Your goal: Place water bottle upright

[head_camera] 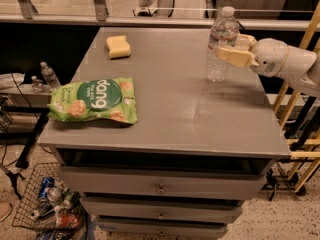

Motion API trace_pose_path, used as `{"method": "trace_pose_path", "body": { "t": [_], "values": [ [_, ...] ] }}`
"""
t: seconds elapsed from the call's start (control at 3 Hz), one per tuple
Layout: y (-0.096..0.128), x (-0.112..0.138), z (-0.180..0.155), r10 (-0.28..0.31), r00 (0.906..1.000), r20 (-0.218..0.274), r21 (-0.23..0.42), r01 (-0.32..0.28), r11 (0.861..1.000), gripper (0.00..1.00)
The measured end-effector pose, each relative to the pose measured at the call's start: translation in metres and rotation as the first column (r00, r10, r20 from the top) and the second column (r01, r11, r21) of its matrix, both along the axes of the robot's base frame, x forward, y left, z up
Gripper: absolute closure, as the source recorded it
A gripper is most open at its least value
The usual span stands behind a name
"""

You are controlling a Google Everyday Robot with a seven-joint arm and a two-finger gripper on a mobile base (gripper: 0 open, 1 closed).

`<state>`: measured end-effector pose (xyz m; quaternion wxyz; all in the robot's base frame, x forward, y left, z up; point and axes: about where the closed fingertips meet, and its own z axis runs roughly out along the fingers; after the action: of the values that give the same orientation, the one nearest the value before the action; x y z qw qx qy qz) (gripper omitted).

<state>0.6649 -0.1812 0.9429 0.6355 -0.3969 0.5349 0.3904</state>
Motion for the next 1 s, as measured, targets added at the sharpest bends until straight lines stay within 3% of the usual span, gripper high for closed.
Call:
{"method": "trace_pose_path", "body": {
  "t": [0.33,1.0],
  "values": [
    [-0.003,-0.002,-0.006,0.016,0.9997,0.021,-0.038,-0.015,0.999,1.00],
    [-0.009,-0.001,-0.018,0.023,0.9997,0.000,-0.065,-0.023,0.998,1.00]
  ]
}}
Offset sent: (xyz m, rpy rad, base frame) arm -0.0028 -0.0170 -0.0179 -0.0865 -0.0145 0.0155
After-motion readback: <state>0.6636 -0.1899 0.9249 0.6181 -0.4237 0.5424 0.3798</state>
